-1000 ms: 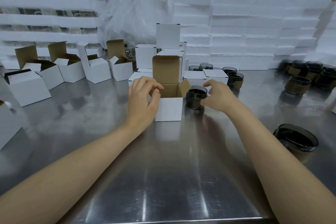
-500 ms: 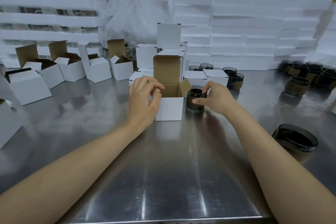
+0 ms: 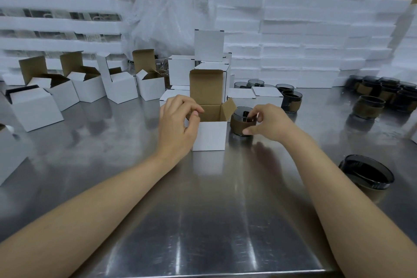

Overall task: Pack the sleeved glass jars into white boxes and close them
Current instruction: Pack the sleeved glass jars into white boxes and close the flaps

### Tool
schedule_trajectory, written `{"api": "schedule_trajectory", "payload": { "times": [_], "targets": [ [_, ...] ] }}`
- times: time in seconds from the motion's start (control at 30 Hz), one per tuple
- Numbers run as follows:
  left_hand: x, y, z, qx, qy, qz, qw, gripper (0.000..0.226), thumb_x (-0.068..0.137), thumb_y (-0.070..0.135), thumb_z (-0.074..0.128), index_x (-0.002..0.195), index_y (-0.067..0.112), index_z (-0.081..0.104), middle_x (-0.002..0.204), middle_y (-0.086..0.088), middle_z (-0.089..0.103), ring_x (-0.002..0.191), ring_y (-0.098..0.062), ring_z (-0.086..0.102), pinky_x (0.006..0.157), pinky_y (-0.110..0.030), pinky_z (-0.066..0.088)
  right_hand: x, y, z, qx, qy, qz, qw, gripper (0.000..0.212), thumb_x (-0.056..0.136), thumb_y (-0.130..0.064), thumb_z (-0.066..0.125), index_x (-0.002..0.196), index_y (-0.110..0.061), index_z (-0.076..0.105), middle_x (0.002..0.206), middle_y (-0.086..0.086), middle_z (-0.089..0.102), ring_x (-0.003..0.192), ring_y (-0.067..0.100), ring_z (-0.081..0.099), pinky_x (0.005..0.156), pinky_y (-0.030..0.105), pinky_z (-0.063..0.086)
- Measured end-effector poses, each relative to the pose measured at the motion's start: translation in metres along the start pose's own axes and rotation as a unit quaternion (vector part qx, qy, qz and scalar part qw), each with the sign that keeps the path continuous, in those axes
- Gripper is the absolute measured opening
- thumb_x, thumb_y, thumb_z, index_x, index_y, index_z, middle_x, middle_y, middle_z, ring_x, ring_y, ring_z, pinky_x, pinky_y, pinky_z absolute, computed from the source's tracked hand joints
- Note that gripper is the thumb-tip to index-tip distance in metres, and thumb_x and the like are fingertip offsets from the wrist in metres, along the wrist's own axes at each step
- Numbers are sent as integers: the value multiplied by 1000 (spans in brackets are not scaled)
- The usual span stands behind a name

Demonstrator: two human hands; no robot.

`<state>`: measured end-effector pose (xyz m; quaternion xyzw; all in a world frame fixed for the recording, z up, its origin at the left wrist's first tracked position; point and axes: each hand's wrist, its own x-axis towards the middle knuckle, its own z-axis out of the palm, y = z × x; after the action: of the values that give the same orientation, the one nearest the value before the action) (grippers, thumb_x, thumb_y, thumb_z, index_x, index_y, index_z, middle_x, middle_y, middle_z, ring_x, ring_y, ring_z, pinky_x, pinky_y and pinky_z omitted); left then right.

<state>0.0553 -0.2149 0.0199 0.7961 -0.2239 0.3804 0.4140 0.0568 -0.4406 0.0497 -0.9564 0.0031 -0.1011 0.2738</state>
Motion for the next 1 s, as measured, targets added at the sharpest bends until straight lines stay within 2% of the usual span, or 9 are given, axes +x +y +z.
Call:
{"api": "schedule_trajectory", "payload": {
  "times": [0.13, 0.33, 0.47, 0.53, 0.6, 0.67, 0.8, 0.93, 1.0],
  "targets": [
    [0, 0, 0, 1, 2, 3, 1000, 22, 86, 9, 46, 83, 11, 68, 92, 7, 55, 98, -12, 49, 93, -20, 28, 1, 3, 0, -42, 9, -5, 999, 37, 78, -6, 73, 111, -18, 60, 73, -8, 44, 75, 16, 47, 67, 30, 43],
    [0, 2, 0, 2, 8, 9, 1000, 22, 85, 7, 47, 82, 9, 68, 91, 4, 57, 98, -16, 52, 93, -23, 30, 3, 2, -3, 20, 15, -20, 999, 11, 86, -23, 71, 84, -14, 64, 106, 13, 53, 79, 20, 51, 71, 25, 36],
    [0, 2, -1, 9, 10, 17, 1000, 21, 84, 5, 48, 81, 9, 68, 91, 5, 56, 96, -17, 52, 92, -27, 31, 0, 2, -5, 59, 11, -3, 998, 16, 87, -25, 70, 80, -11, 66, 87, 5, 62, 78, 15, 52, 61, 22, 38],
    [0, 2, 0, 14, 12, 22, 1000, 20, 84, 5, 49, 81, 9, 68, 90, 6, 55, 94, -18, 53, 92, -25, 30, -1, 1, -6, 143, 15, 26, 989, 17, 86, -26, 71, 78, -13, 65, 83, 3, 62, 77, 12, 54, 66, 19, 42],
    [0, 2, 0, 20, 12, 27, 999, 18, 82, 5, 51, 80, 9, 68, 90, 3, 57, 92, -20, 54, 92, -25, 30, -3, -2, -9, 265, 16, 52, 963, 16, 85, -28, 72, 78, -16, 64, 93, 6, 66, 89, 16, 59, 83, 29, 47],
    [0, 2, 0, 27, 13, 34, 999, 16, 81, 3, 53, 80, 8, 68, 89, -1, 60, 89, -22, 56, 91, -27, 31, -3, -6, -12, 361, 20, 71, 930, 16, 85, -29, 71, 87, -15, 64, 107, 7, 68, 100, 20, 63, 91, 35, 50],
    [1, 2, 0, 56, 29, 82, 995, 17, 76, -3, 57, 80, 9, 68, 88, -2, 62, 85, -22, 56, 88, -30, 33, -6, -13, -20, 518, 29, 57, 853, 26, 87, -31, 68, 105, -13, 62, 107, 6, 67, 95, 22, 69, 89, 37, 56],
    [1, 2, 1, 78, 28, 138, 987, 23, 74, -9, 58, 84, 9, 69, 88, -1, 65, 90, -18, 56, 88, -30, 33, -10, -25, -22, 634, 43, -19, 772, 23, 91, -31, 62, 104, -12, 61, 105, 7, 66, 97, 24, 67, 89, 37, 56],
    [0, 3, 1, 82, 31, 135, 987, 26, 77, -7, 59, 95, 9, 69, 97, -3, 66, 95, -20, 57, 91, -28, 33, -10, -34, -18, 646, 49, -60, 760, 20, 93, -30, 59, 101, -11, 60, 105, 7, 65, 98, 24, 66, 88, 35, 55]
  ]
}}
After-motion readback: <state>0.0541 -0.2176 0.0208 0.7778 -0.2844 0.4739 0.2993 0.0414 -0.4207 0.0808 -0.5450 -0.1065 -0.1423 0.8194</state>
